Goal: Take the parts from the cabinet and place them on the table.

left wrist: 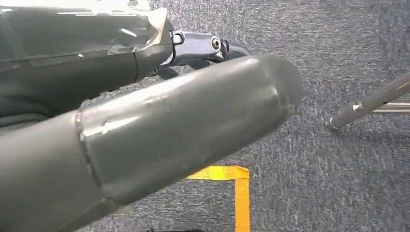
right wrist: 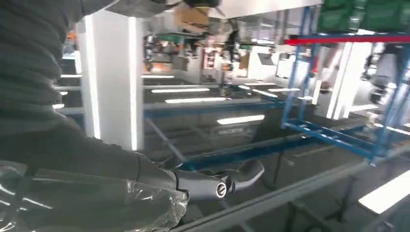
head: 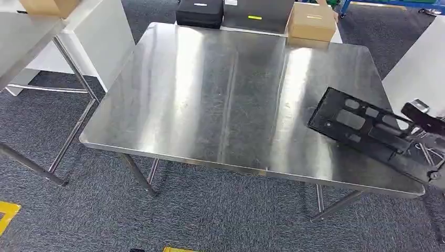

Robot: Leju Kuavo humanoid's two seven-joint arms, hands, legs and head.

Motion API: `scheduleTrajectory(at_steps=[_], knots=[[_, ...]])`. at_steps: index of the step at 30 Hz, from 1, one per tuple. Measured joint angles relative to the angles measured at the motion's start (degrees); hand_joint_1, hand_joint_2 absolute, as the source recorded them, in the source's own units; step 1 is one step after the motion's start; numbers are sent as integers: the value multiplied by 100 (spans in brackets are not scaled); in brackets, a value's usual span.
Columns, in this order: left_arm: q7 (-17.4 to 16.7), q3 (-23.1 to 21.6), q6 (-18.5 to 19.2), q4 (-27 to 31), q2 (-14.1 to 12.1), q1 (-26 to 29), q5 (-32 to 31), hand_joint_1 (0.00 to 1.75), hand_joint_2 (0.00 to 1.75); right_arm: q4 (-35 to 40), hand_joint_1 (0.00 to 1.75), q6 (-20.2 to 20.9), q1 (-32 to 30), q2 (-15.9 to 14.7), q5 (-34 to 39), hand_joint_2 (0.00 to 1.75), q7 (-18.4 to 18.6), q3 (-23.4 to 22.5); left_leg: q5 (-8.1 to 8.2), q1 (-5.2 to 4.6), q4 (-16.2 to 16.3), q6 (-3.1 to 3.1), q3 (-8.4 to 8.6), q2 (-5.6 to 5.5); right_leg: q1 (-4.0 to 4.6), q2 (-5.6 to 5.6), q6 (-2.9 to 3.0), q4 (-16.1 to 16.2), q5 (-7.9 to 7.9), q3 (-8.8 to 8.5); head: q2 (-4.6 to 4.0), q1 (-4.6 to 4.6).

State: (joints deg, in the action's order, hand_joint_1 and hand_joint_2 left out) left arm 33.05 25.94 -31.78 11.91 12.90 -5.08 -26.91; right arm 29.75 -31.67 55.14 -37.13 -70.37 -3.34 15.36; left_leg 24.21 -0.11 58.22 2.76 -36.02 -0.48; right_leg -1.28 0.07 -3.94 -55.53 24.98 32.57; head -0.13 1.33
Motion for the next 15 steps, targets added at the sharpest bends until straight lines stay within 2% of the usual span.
scheduleTrajectory(at_steps=[5, 10, 15], knots=[[-46, 2, -33, 0, 0, -4, -61, 0, 0, -304, 0, 35, 432, 700, -201, 175, -127, 247, -3, 4, 0, -3, 5, -4, 1, -5, 1, -13, 1, -1, 0, 2], [-151, 2, -142, 0, 0, -6, -76, 0, 0, -630, 0, 94, 676, 1464, -422, 175, -70, 512, -4, 8, 0, -4, 6, -1, 2, -3, 2, -16, 2, 3, 0, 2], [-210, 2, -192, -2, 2, -2, -72, 0, 0, -770, 0, 87, 686, 1938, -440, 175, -61, 615, -4, 9, 0, -4, 6, -8, 1, -7, 4, -15, 4, 2, 0, 0]])
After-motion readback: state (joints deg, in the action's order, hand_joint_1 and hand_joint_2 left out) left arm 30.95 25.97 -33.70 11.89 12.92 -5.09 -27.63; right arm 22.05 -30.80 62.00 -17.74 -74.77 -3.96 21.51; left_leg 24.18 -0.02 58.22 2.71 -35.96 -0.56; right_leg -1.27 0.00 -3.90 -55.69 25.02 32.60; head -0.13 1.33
